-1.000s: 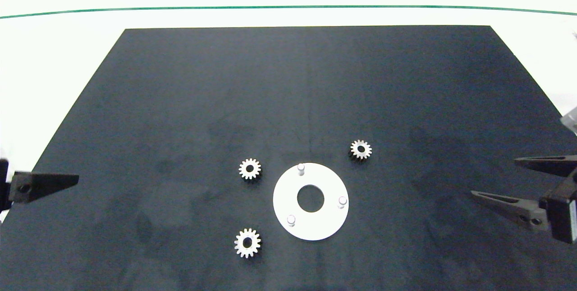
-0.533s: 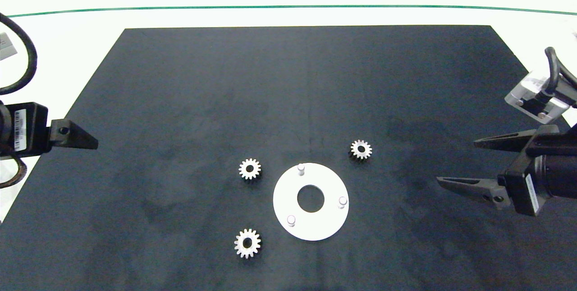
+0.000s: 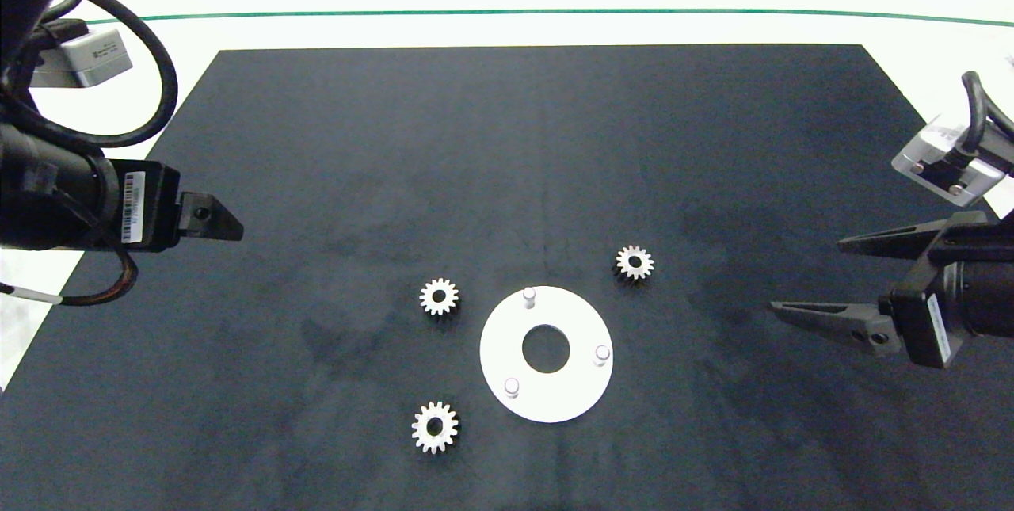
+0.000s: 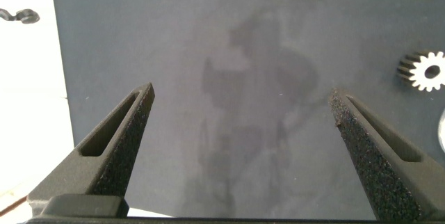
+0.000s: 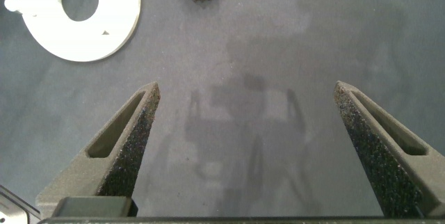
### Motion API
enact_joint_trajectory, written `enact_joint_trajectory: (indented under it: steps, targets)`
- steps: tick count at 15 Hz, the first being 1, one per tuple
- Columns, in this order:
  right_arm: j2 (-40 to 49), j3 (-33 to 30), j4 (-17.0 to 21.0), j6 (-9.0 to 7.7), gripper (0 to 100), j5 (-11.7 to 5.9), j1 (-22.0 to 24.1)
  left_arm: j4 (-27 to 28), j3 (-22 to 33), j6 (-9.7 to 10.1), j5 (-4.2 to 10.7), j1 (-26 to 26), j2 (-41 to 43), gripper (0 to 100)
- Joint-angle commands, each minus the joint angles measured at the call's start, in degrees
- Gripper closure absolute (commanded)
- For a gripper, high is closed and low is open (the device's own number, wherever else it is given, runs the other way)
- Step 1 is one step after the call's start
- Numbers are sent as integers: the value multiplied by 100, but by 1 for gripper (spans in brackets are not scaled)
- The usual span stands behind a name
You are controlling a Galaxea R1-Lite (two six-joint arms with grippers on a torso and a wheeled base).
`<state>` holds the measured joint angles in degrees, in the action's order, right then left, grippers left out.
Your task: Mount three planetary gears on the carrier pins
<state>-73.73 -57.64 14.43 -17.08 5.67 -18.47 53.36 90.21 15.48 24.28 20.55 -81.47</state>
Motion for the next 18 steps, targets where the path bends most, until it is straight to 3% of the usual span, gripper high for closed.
enact_joint_trajectory:
  steps: [1,3,6,7,13,16,18]
  targets:
    - [52,16,7,-15,0,4,10,-36,128,16,15,291,-220,0]
    - [43,16,7,-15,0,4,19,-71,172,43,15,309,-370,0]
    - [16,7,-2,-6,0,-4,10,-62,137,508,15,458,-528,0]
    - [-19,-2,-2,-15,0,4,10,-62,67,579,15,555,-501,0]
    - [-695,-63,-99,29,0,4,10,-71,-258,588,33,608,-211,0]
    - [-1091,-283,-415,20,0,4,63,-71,-373,605,33,599,-132,0]
    - [-1372,-591,-406,20,0,4,63,-80,-346,983,68,590,-229,0]
